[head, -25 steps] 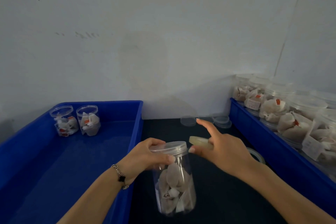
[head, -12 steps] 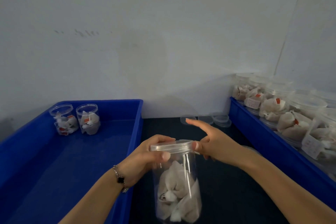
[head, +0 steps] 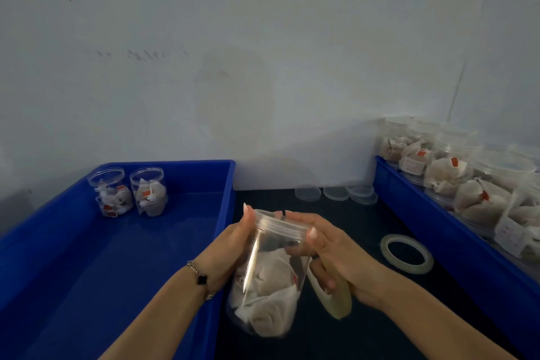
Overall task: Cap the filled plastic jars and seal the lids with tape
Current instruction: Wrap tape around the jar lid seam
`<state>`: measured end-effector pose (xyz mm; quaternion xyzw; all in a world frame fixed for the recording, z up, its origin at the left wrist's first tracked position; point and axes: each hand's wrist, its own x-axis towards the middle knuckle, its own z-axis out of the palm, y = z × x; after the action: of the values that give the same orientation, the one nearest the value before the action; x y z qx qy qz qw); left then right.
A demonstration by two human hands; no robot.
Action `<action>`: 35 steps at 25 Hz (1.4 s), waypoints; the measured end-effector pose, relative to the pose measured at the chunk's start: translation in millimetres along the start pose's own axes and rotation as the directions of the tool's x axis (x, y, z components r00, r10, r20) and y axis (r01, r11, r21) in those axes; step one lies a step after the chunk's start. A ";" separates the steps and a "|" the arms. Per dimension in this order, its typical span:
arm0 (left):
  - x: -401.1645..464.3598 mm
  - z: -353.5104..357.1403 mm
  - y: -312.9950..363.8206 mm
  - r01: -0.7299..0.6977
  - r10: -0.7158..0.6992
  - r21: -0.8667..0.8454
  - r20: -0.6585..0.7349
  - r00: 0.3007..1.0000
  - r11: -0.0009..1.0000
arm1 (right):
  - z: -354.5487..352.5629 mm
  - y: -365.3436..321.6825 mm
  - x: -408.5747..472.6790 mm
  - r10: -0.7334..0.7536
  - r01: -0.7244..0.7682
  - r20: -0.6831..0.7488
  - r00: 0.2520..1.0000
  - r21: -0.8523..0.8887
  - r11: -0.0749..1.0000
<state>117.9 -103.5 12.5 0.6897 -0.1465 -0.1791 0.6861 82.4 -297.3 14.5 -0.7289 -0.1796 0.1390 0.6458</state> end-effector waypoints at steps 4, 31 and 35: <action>0.7 0.1 -1.6 0.046 -0.047 -0.272 0.004 0.999 0.961 | 1.2 2.4 -3.4 -0.046 0.045 -0.070 0.997 -0.007 0.999; -16.6 24.3 4.9 -0.075 0.164 0.335 -0.245 0.955 0.939 | -31.5 -13.7 -49.6 -0.297 -0.163 -0.294 0.909 -0.905 0.394; -21.3 27.4 10.2 -0.075 0.142 0.252 -0.261 0.955 0.965 | -32.5 -2.6 -41.0 -0.317 -0.201 -0.304 0.899 -0.926 0.318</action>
<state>87.1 -118.6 23.8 0.7765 -0.1075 -0.0236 0.6205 59.5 -344.1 20.0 -0.9697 -0.1048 -0.1821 0.1248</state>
